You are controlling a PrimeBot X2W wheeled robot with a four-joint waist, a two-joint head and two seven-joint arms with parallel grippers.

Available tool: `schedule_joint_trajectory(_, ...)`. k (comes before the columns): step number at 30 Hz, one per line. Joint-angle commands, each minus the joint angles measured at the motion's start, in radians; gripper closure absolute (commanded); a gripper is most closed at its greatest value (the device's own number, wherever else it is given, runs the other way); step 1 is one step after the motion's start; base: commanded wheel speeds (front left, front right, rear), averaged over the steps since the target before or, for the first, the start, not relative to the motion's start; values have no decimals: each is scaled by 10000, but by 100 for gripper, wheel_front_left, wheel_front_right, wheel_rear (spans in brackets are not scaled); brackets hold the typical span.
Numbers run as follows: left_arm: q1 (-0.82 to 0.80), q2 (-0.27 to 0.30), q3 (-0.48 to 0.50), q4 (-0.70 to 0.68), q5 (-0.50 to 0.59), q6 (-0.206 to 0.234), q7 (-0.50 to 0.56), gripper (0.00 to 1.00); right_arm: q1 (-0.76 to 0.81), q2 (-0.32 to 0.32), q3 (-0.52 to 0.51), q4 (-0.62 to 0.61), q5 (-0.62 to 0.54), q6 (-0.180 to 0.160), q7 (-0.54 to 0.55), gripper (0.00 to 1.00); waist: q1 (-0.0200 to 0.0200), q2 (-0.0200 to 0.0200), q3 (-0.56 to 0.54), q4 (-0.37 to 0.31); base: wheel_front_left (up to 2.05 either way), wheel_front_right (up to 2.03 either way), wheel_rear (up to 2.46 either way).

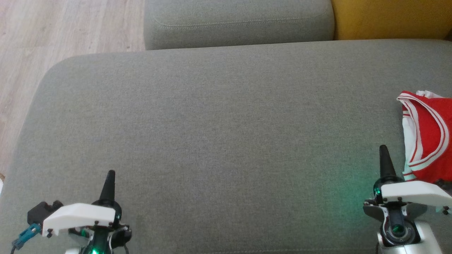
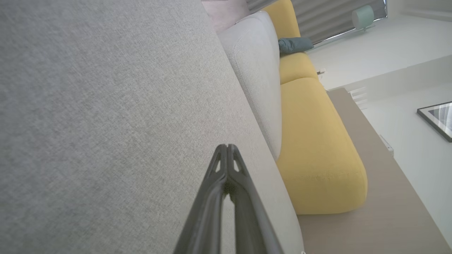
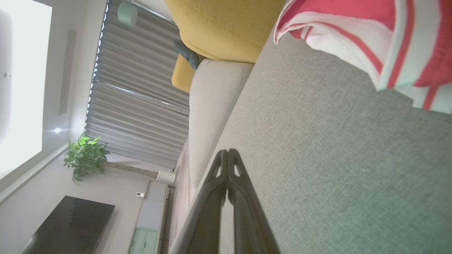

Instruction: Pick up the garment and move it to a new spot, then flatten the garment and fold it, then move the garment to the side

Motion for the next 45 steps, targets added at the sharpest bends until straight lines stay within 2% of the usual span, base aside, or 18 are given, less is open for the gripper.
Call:
schedule_joint_trajectory(1, -594, 73, 393, -402, -330, -107, 84, 100, -200, -43, 96, -463, 352, 48, 76, 100, 0, 0, -6, 4, 0, 0, 0)
schedule_joint_trajectory(38, -774, 96, 1248, -792, -4315, -937, 1118, 100, 196, -22, -478, -1593, 4471, 67, 1118, 100, 0, 0, -132, 83, 0, 0, 0)
schedule_joint_trajectory(45, -776, 97, 1257, -796, -4357, -945, 1129, 100, 200, -22, -484, -1605, 4514, 67, 1128, 100, 0, 0, -133, 84, 0, 0, 0)
